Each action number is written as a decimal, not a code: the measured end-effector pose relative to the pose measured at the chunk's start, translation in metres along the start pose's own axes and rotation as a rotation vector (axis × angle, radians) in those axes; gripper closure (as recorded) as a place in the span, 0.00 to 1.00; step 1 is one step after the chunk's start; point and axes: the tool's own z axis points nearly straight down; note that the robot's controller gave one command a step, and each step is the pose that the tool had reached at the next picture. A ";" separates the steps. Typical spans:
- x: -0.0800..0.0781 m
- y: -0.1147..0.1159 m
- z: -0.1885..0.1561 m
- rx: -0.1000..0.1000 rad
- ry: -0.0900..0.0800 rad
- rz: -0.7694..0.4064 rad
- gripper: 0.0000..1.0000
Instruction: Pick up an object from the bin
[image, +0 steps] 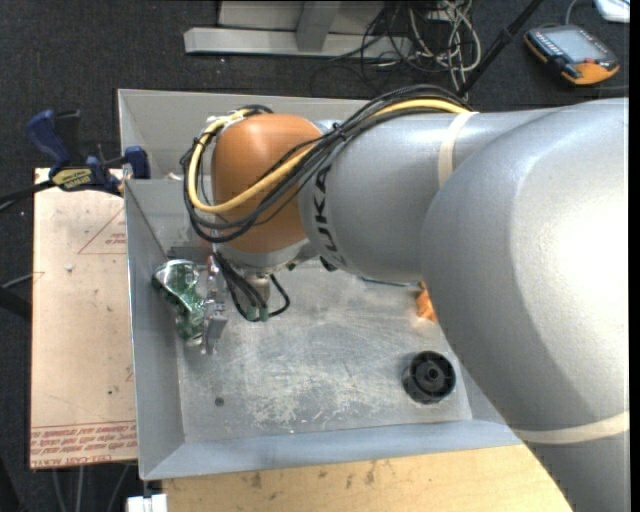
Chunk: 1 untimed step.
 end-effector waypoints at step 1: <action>0.000 -0.003 -0.068 -0.002 0.000 0.001 1.00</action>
Offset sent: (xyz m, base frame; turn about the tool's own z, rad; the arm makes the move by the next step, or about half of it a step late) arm -0.0050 0.0167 0.2568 -0.1532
